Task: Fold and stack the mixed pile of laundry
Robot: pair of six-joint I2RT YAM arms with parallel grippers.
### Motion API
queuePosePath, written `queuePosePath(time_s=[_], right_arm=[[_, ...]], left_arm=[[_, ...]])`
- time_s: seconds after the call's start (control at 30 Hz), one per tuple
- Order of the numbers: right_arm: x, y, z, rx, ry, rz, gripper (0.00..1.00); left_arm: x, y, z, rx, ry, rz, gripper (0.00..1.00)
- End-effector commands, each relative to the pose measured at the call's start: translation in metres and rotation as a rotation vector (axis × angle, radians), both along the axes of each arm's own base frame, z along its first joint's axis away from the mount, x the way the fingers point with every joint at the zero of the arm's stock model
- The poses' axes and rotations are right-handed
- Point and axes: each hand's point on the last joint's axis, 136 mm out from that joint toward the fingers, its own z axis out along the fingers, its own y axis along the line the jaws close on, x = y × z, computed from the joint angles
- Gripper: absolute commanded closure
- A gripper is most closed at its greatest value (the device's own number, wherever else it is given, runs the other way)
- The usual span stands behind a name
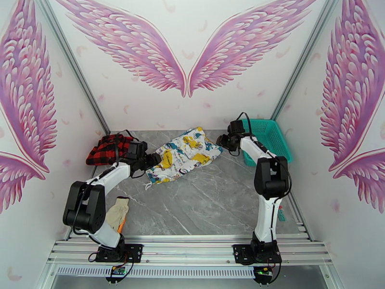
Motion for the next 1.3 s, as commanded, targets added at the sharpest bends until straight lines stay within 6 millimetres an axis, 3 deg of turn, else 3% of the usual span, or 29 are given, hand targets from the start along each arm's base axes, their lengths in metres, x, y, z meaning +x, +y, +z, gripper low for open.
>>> queuePosePath(time_s=[0.0, 0.13, 0.23, 0.33, 0.47, 0.57, 0.83, 0.93, 1.03, 1.17, 1.27], right_arm=[[0.009, 0.029, -0.027, 0.141, 0.021, 0.043, 0.47], [0.018, 0.027, -0.049, 0.097, 0.054, 0.031, 0.48], [0.021, 0.027, -0.055, 0.076, 0.061, 0.028, 0.58], [0.024, 0.027, -0.04, 0.024, 0.028, 0.036, 0.7], [0.023, 0.019, -0.002, -0.094, -0.031, 0.033, 0.92], [0.018, 0.011, 0.018, -0.149, -0.046, 0.017, 1.0], [-0.008, -0.024, 0.041, -0.382, -0.039, -0.049, 0.99], [-0.017, -0.04, 0.045, -0.477, -0.023, -0.084, 0.67], [-0.024, -0.049, 0.048, -0.528, -0.008, -0.094, 0.55], [-0.027, -0.032, 0.056, -0.47, -0.039, -0.046, 0.5], [-0.027, -0.005, 0.057, -0.389, -0.066, 0.023, 0.49]], left_arm=[[-0.004, 0.006, -0.04, 0.026, 0.065, 0.009, 0.46], [-0.003, 0.007, -0.065, 0.018, 0.098, 0.029, 0.49], [-0.004, 0.013, -0.077, 0.037, 0.118, 0.046, 0.51], [-0.007, 0.021, -0.085, 0.05, 0.135, 0.061, 0.52], [-0.012, 0.029, -0.089, 0.063, 0.149, 0.068, 0.53], [-0.015, 0.033, -0.09, 0.068, 0.155, 0.066, 0.53], [-0.024, 0.037, -0.089, 0.065, 0.157, 0.052, 0.53], [-0.022, 0.035, -0.072, 0.048, 0.122, 0.036, 0.52], [-0.015, 0.031, -0.039, 0.036, 0.064, 0.017, 0.45], [-0.015, 0.041, -0.002, 0.078, 0.016, 0.034, 0.32], [-0.023, 0.059, 0.003, 0.099, 0.017, 0.088, 0.26]])
